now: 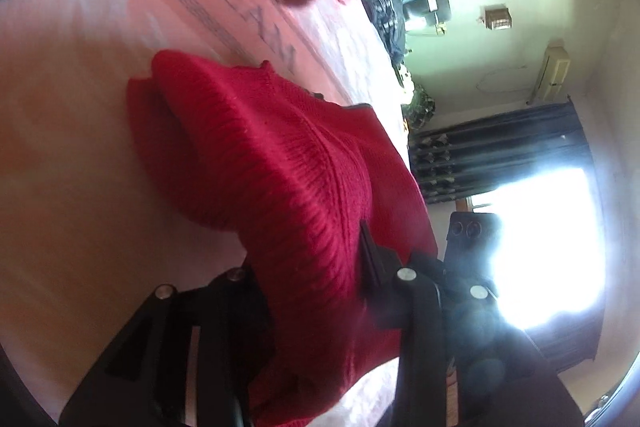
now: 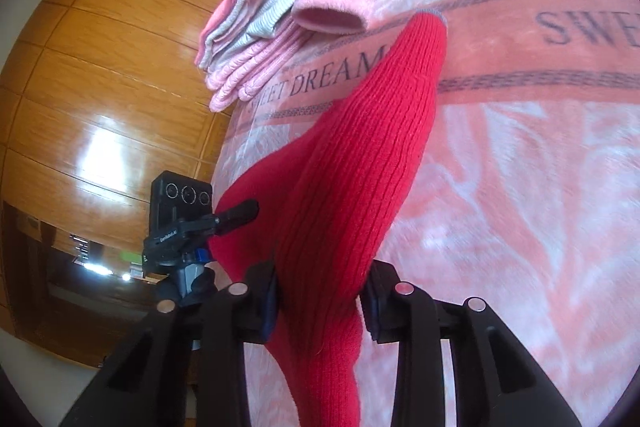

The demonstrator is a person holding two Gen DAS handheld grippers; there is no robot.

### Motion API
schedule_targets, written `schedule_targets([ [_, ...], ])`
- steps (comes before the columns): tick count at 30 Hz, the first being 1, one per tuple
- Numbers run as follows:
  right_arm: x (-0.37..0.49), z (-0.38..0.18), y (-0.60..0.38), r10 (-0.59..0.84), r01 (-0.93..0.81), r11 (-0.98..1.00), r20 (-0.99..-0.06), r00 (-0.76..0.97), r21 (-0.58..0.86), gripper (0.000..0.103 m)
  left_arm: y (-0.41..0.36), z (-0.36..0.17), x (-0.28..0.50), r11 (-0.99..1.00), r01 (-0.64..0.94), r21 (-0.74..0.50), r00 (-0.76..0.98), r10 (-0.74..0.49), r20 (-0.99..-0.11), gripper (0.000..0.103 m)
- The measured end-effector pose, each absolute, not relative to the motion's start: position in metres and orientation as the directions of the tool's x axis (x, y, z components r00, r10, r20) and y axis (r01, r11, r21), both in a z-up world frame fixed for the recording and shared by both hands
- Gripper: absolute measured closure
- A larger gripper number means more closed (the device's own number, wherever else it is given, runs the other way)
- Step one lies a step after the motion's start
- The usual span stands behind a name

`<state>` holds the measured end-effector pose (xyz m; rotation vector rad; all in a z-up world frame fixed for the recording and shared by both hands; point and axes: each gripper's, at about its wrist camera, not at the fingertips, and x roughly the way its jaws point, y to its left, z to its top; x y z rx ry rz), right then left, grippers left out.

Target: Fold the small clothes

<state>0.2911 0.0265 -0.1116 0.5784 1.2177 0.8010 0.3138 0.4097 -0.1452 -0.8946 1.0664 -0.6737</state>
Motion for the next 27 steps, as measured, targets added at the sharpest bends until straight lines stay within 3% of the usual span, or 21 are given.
schedule_targets([
  [7,0.242,-0.088,-0.048,0.783,-0.196,0.622,-0.603,0.153,0.758,0.070,0.321,-0.129,0.279,0.470,0.046,-0.882,0.227,-0.864,-0.449,0.071],
  [14,0.190,-0.114,-0.106,0.756,-0.105,0.652,-0.633,0.164,0.751,0.070,0.253,-0.157,0.246,0.501,0.039,-0.864,0.155,-0.858,-0.490,0.071],
  [18,0.173,-0.147,-0.118,0.724,-0.058,0.686,-0.673,0.150,0.725,0.069,0.240,-0.176,0.245,0.563,0.064,-0.824,0.152,-0.822,-0.550,0.068],
  [23,0.167,-0.168,-0.117,0.716,-0.067,0.692,-0.671,0.192,0.719,0.065,0.237,-0.188,0.245,0.571,0.098,-0.815,0.175,-0.816,-0.551,0.059],
  [27,0.164,-0.165,-0.116,0.714,-0.085,0.693,-0.667,0.210,0.715,0.057,0.236,-0.183,0.239,0.590,0.132,-0.796,0.195,-0.803,-0.563,0.055],
])
